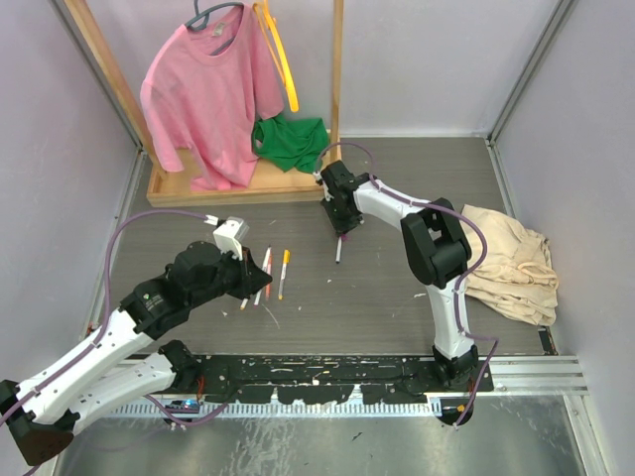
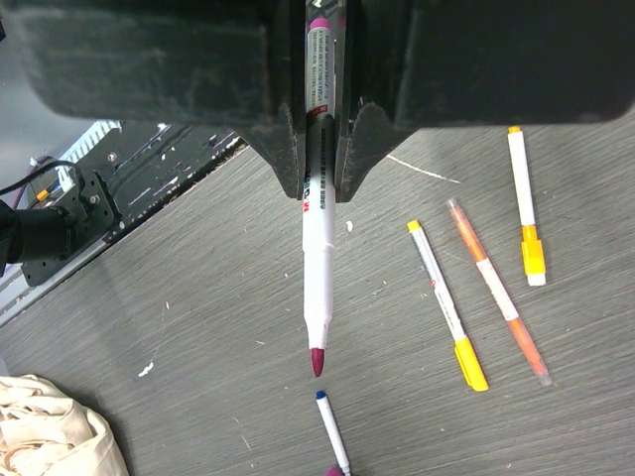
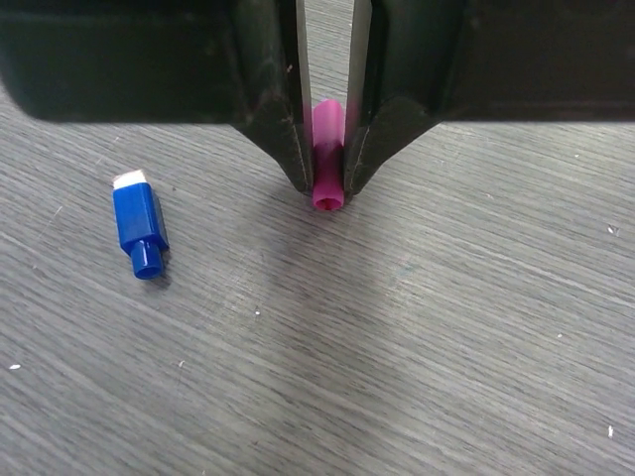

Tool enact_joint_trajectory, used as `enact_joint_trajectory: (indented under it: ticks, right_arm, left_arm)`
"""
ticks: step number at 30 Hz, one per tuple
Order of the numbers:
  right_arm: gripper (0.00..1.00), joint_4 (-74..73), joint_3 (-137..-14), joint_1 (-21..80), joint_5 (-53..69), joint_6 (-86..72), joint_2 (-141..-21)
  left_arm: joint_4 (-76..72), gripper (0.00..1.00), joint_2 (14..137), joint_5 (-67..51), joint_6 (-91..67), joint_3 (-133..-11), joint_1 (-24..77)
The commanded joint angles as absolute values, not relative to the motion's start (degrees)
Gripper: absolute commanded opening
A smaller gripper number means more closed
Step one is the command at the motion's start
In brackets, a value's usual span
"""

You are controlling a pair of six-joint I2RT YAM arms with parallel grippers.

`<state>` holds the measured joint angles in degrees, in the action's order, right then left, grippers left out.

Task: Insert the pens into the pen caps
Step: Move the pen cap to the center of the board.

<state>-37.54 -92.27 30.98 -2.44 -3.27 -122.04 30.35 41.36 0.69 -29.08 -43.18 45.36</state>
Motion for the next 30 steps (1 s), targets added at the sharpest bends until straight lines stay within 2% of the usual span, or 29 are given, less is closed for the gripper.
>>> enact_joint_trajectory:
  ticks: [1, 14, 21, 30]
  right_arm:
    - [0.19, -35.71, -94.16, 30.59, -4.73, -3.98, -120.51]
    - [0.18, -31.6, -86.38, 29.97, -10.42, -7.59, -106.98]
    - [0.18, -32.45, -73.97, 30.12, -6.19, -15.35, -99.89]
    - [0.18, -31.96, -59.78, 39.27, -4.7, -19.99, -90.41]
  left_arm:
    - [28.63, 0.0, 40.47, 1.2, -28.83, -43.29, 45.21]
    - [27.94, 0.0, 40.35, 1.03, -29.71, -42.95, 45.24]
    - [27.68, 0.0, 40.52, 0.56, -29.98, -42.57, 45.26]
    - [27.96, 0.0, 40.47, 1.24, -29.57, -42.82, 45.18]
